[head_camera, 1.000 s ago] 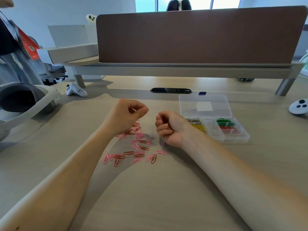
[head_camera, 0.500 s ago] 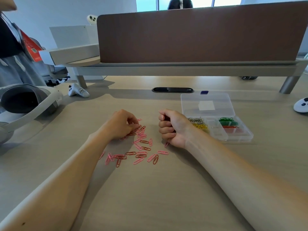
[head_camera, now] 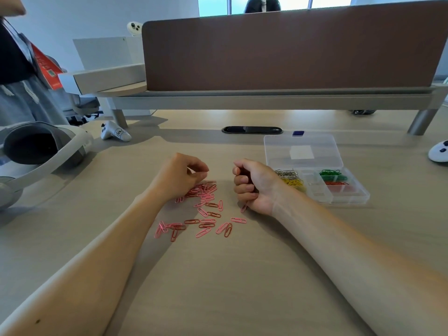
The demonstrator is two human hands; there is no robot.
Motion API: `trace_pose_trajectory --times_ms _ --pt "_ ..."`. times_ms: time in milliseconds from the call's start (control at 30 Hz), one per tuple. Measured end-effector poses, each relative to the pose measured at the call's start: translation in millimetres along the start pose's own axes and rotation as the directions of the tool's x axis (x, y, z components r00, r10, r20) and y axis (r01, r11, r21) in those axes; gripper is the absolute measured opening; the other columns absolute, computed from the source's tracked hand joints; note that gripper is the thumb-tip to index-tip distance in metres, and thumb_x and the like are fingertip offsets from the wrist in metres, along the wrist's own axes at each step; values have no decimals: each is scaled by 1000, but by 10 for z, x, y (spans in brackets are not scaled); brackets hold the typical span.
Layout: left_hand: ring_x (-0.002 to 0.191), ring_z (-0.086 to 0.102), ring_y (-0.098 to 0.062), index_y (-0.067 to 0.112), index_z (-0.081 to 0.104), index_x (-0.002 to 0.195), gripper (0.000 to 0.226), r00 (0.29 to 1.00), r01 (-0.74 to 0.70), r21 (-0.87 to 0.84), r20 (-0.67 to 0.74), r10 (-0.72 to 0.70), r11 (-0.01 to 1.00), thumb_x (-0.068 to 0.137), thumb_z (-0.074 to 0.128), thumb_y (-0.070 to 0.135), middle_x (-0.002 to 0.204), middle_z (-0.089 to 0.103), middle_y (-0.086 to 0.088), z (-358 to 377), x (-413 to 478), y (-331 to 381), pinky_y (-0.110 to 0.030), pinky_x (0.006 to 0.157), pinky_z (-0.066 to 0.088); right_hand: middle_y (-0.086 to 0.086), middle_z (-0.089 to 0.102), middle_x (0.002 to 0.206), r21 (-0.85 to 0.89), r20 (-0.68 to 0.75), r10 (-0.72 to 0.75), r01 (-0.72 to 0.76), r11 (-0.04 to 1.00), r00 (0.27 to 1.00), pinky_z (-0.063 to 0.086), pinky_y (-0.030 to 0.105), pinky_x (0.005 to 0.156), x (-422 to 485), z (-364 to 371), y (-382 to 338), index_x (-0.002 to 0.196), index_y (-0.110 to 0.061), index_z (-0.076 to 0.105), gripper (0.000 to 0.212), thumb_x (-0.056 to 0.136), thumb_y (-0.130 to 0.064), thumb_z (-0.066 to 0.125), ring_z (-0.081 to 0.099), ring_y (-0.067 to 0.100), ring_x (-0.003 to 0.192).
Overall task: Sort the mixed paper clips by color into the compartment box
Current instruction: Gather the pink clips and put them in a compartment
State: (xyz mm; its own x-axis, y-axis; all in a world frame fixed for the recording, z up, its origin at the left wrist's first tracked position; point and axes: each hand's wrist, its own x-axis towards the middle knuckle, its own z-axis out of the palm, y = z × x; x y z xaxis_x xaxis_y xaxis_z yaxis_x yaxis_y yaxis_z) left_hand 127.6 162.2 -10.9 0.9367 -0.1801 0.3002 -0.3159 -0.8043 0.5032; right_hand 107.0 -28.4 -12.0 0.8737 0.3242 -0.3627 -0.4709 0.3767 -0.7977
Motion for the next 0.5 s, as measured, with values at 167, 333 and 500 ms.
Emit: trace_pose_trajectory --times_ms 167,333,500 --pt "70 52 0 17 74 92 14 988 38 162 140 -61 986 84 71 27 82 66 6 -17 4 -29 -9 59 34 -5 32 48 7 -5 -6 6 1000 1000 13 16 29 0 -9 8 69 -16 45 31 98 -25 44 23 4 33" --pt "71 56 -7 14 74 89 8 970 50 190 224 -93 980 85 70 20 86 70 0 -32 8 4 -17 63 41 -5 33 48 16 -9 -9 9 1000 1000 12 16 31 11 -9 17 69 -16 45 31 98 -25 45 24 5 34" --pt "76 58 -10 15 76 89 7 973 25 178 220 -65 984 86 69 15 88 72 -1 -61 -2 -1 -22 71 42 -5 33 47 12 -14 -17 17 1000 1000 13 15 31 13 -12 26 69 -16 45 29 97 -24 45 25 5 33"
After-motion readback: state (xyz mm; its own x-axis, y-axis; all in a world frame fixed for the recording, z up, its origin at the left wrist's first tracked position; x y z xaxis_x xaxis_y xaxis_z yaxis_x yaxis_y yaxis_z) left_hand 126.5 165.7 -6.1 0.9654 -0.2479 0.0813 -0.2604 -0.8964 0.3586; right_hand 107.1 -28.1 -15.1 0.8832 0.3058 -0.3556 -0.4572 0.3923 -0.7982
